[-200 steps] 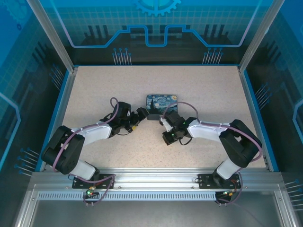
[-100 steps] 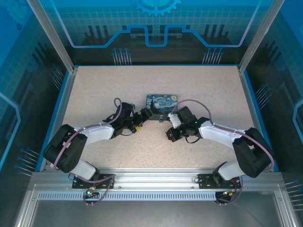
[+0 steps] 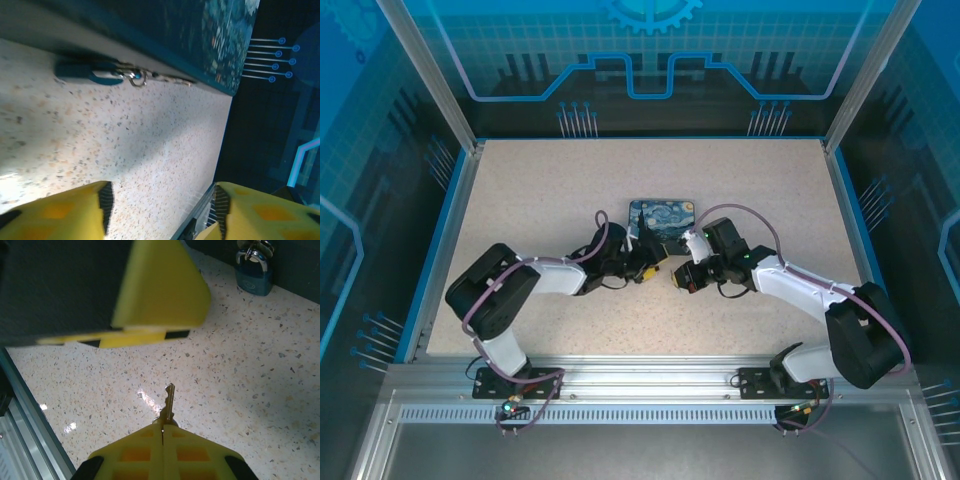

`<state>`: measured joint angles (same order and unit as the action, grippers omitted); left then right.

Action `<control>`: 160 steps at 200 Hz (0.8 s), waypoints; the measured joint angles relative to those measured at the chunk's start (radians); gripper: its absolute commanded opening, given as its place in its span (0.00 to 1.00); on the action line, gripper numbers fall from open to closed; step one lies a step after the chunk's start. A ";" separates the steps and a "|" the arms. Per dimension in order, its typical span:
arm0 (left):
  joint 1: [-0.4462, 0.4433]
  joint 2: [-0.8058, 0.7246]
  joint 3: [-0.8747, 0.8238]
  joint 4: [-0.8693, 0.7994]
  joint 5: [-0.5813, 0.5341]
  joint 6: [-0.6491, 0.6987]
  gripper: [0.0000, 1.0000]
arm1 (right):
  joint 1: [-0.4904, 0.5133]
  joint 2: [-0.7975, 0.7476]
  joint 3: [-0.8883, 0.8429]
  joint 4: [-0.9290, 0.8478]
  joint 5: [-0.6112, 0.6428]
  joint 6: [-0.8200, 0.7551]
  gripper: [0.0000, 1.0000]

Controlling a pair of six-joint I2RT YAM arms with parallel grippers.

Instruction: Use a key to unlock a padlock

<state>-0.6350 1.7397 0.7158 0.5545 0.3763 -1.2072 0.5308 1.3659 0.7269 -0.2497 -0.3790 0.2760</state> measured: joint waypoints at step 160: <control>-0.064 0.030 0.006 0.064 0.008 -0.025 0.32 | -0.022 0.000 -0.008 0.000 0.001 -0.001 0.00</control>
<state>-0.6991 1.7695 0.7216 0.6186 0.3840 -1.2320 0.5091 1.3659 0.7185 -0.2493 -0.3782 0.2752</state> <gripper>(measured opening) 0.344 0.049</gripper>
